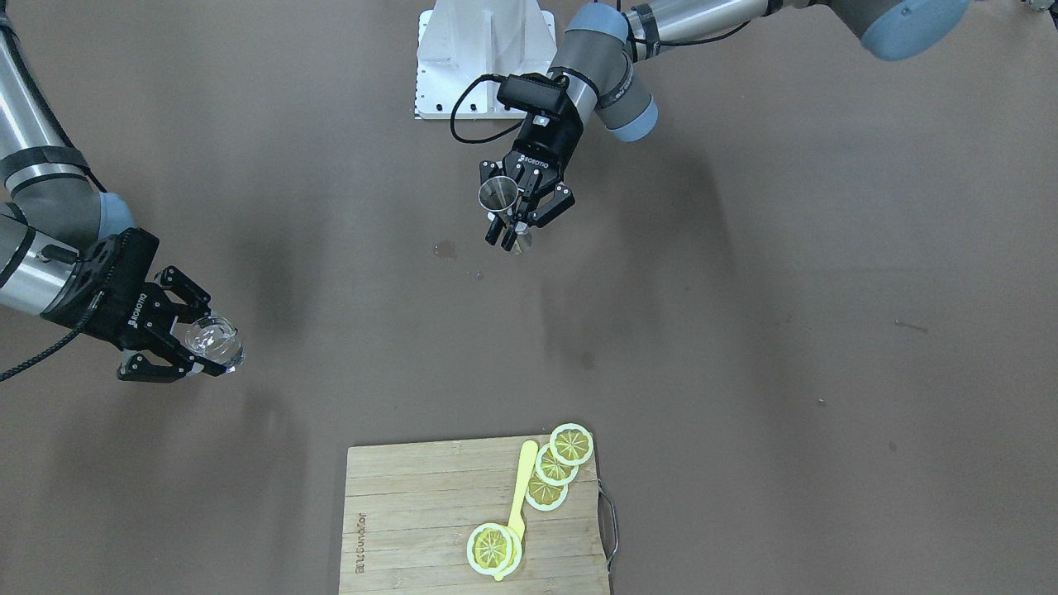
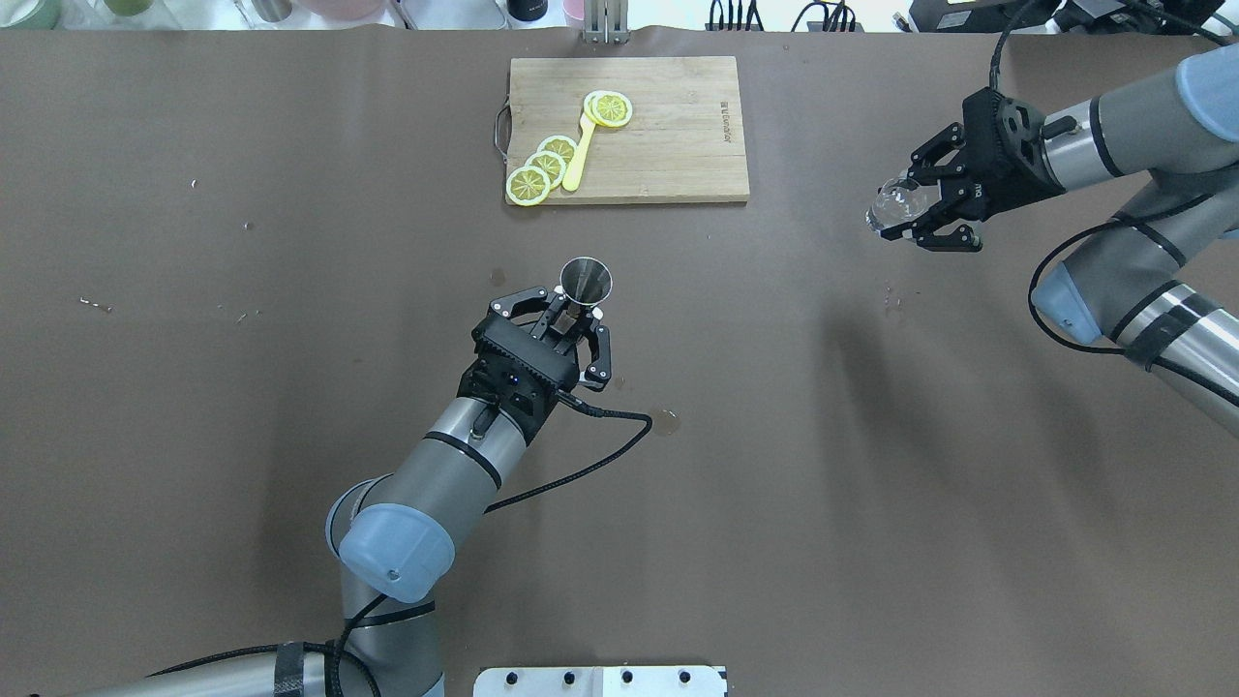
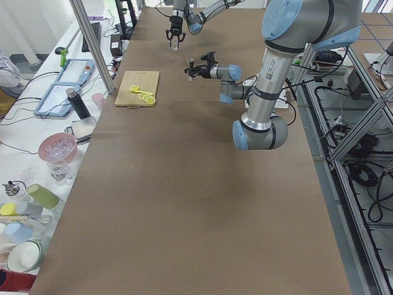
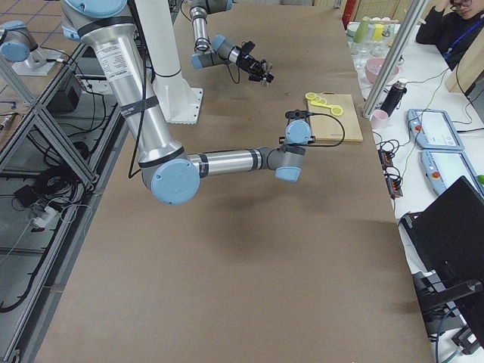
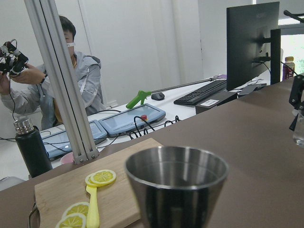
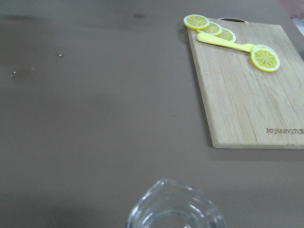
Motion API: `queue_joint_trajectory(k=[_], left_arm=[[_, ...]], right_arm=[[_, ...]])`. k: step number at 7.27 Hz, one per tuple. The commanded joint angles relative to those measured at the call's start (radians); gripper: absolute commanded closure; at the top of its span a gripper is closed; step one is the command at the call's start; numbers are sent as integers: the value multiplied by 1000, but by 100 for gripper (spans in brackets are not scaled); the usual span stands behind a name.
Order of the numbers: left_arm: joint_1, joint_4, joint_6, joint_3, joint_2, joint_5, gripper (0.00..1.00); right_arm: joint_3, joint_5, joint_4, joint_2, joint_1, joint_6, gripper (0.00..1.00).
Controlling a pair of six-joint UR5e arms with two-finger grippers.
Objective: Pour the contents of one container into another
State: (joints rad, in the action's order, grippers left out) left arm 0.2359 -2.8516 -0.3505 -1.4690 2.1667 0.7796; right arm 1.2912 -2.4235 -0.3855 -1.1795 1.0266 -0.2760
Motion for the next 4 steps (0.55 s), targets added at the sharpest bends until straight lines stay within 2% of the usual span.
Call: queue_joint_trajectory(k=[1,4], left_arm=[[-6,-38,13,21,5,3,100],[-1,-46,18,39,44,15,100]], right_arm=[[78,-3,-108,-3,0,4,100],[178,12,-151,9,-40,76,100]])
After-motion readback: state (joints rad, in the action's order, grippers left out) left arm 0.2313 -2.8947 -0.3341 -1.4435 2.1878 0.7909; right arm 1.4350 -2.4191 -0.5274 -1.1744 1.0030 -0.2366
